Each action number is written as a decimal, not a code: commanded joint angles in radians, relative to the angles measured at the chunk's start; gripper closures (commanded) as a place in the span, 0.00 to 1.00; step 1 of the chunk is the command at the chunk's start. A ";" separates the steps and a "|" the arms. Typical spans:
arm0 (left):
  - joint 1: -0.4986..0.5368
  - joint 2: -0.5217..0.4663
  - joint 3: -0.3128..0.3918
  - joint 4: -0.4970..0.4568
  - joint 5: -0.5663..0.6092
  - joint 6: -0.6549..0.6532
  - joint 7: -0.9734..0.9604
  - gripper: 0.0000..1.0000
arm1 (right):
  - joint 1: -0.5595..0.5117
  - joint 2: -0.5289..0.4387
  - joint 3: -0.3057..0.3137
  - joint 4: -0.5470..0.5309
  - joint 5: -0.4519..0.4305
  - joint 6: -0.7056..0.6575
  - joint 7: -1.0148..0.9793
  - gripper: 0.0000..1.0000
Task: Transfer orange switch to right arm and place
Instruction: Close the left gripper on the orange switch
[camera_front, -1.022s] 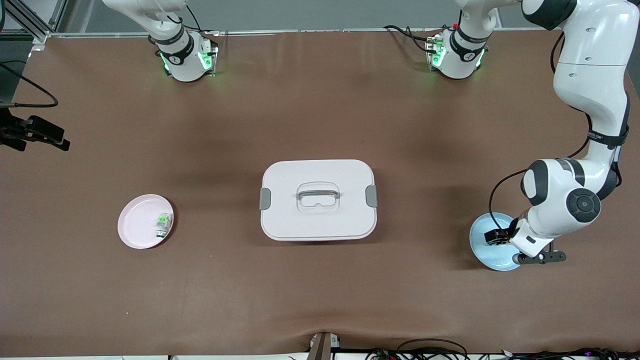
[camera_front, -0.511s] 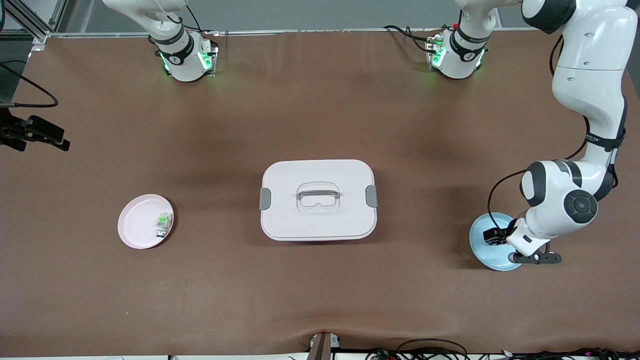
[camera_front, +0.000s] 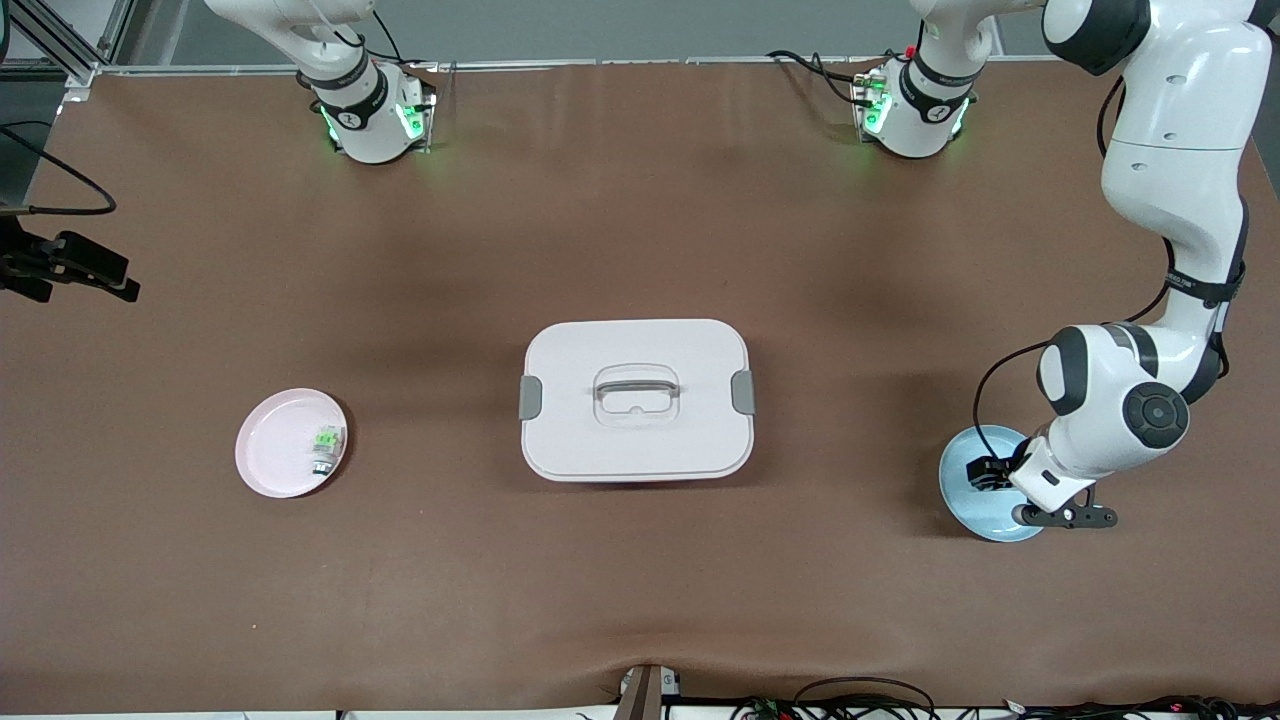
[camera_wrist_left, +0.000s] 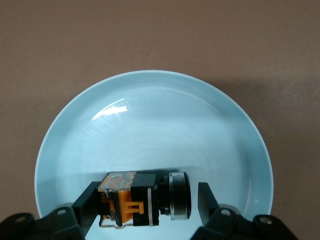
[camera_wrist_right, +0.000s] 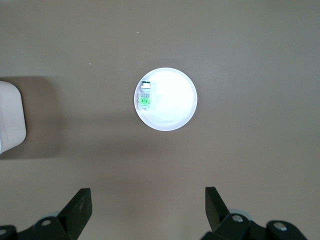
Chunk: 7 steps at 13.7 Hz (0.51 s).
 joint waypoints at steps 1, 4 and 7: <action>0.004 0.012 0.000 0.014 0.016 0.010 0.010 0.36 | -0.015 -0.023 0.013 -0.021 -0.014 0.005 -0.004 0.00; 0.003 0.005 0.000 0.014 0.016 0.009 0.003 0.77 | -0.015 -0.023 0.011 -0.021 -0.014 0.006 -0.004 0.00; -0.005 -0.038 -0.011 0.014 0.016 -0.040 0.007 1.00 | -0.015 -0.023 0.011 -0.021 -0.014 0.006 -0.004 0.00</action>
